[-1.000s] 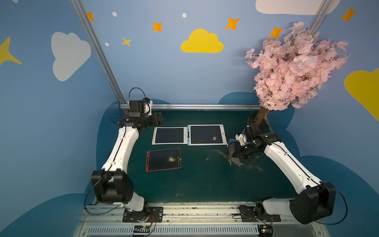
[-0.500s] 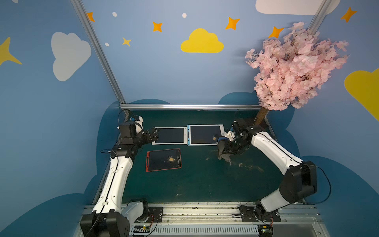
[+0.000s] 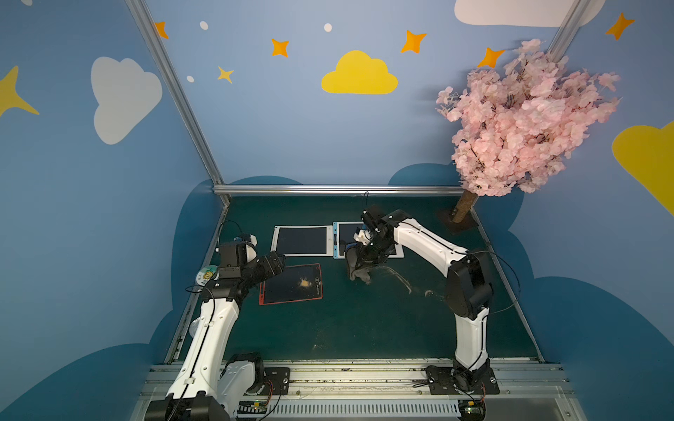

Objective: Wipe the drawing tablet
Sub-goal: Move the drawing tablet to the center of the board.

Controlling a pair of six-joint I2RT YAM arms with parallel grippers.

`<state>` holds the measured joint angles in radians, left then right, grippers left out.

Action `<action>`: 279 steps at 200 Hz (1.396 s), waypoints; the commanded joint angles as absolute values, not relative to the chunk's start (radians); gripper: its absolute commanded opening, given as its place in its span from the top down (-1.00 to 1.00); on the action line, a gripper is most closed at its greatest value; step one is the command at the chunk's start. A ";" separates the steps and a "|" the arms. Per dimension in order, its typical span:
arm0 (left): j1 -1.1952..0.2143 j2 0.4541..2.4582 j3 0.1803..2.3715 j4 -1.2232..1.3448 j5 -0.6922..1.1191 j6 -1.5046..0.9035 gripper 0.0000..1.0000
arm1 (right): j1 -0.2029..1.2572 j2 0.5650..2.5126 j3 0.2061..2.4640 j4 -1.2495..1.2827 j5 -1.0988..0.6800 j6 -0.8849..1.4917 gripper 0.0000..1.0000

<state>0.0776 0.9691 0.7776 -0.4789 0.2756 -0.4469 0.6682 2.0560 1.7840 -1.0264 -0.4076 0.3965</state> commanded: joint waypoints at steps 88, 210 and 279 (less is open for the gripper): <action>0.153 1.074 0.755 -0.606 0.188 -0.583 -0.51 | 0.795 2.201 1.858 -1.059 -0.452 0.378 1.00; 0.250 1.417 0.809 -0.496 0.118 -0.626 -0.51 | 0.816 2.160 1.676 -0.941 -0.482 0.371 1.00; 0.251 1.612 0.911 -0.475 0.162 -0.602 -0.50 | 0.806 2.111 1.630 -0.915 -0.417 0.397 1.00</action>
<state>0.2470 1.5703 0.8734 -0.4904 0.1398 -0.6247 0.8127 2.1738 1.6581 -0.9310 -0.4522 0.3828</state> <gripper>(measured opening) 0.754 0.104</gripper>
